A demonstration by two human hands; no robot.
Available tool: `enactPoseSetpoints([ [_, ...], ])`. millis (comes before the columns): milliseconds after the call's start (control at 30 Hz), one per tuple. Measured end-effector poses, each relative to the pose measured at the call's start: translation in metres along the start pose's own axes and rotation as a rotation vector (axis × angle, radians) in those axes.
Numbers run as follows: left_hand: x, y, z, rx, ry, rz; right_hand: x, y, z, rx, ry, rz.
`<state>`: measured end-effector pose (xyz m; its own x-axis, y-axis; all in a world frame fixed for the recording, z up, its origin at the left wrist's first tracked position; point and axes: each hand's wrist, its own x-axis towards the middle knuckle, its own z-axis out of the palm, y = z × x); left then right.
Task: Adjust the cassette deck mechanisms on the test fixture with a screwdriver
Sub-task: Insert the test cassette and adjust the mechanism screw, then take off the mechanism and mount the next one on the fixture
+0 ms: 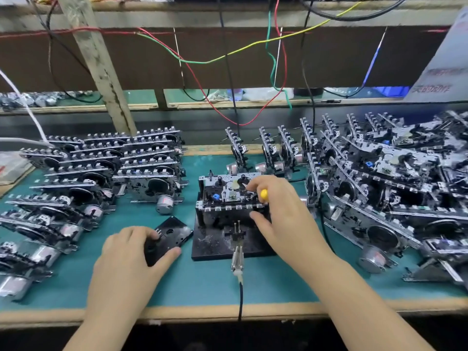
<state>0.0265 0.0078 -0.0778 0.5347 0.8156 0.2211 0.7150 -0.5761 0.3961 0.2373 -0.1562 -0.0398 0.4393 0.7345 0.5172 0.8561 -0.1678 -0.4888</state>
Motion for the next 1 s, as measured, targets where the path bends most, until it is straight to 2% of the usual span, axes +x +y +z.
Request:
enactPoseSetpoints([
  [100, 0.007, 0.018, -0.009, -0.14, -0.013, 0.098, 0.007, 0.001, -0.005, 0.017, -0.034, 0.055],
  [233, 0.021, 0.056, -0.011, -0.624, -0.116, 0.132, 0.021, -0.001, -0.019, 0.094, -0.111, 0.055],
  [367, 0.034, 0.081, -0.018, -0.732, 0.063, 0.176, 0.036, -0.007, -0.043, 0.19, -0.069, 0.103],
  [433, 0.041, 0.098, -0.026, -0.8, 0.083, 0.235, 0.036, -0.009, -0.062, 0.26, 0.002, 0.127],
  [500, 0.047, 0.126, -0.034, -0.83, 0.075, 0.303, 0.032, -0.008, -0.085, 0.29, 0.081, 0.149],
  [600, 0.051, 0.182, -0.039, -0.89, 0.033, 0.422, 0.023, 0.001, -0.129, 0.208, 0.203, 0.171],
  [767, 0.043, 0.294, -0.029, -0.929, -0.216, 0.625, -0.005, 0.044, -0.207, -0.061, 0.416, 0.239],
  [867, 0.039, 0.36, -0.017, -0.884, -0.353, 0.772, -0.029, 0.081, -0.247, -0.231, 0.559, 0.314],
  [1000, 0.039, 0.44, 0.006, -0.669, -0.416, 0.963, -0.051, 0.127, -0.273, -0.414, 0.753, 0.405],
])
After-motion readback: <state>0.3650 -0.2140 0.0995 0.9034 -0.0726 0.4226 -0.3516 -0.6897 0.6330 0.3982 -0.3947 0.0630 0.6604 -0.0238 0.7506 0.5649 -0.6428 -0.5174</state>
